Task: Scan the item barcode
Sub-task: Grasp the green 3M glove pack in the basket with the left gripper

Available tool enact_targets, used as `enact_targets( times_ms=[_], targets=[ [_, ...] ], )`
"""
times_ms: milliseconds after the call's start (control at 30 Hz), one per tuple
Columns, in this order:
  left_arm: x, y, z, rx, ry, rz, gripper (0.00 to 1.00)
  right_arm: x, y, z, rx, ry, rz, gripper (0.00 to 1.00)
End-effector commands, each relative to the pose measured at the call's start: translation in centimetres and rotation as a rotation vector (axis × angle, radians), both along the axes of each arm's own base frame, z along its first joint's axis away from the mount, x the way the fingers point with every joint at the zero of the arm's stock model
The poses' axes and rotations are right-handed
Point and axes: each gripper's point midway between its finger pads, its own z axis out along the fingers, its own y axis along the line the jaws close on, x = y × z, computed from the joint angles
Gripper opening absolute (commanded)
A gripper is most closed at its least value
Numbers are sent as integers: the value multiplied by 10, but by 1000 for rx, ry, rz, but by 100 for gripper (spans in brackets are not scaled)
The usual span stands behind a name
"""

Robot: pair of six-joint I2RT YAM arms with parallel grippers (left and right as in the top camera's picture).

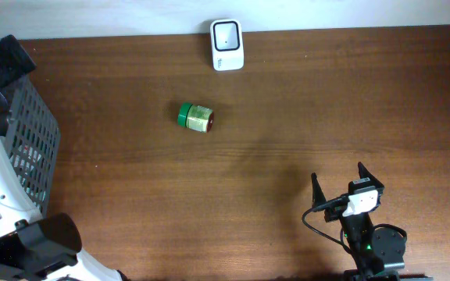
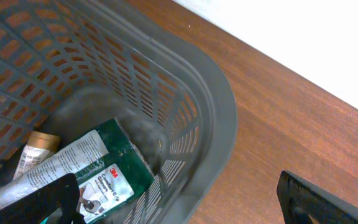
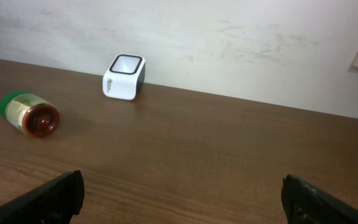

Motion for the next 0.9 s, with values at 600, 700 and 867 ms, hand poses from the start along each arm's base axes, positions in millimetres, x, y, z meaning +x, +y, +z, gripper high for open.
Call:
enact_targets(
  times_ms=[600, 700, 867],
  targets=[
    [-45, 108, -62, -43, 146, 311, 99, 0, -1, -3, -11, 4, -7, 98],
    [-75, 124, -71, -79, 203, 372, 99, 0, -1, -3, -11, 4, -7, 98],
    [-73, 117, -130, -94, 317, -23, 100, 0, -1, -3, -11, 4, -7, 98]
  ],
)
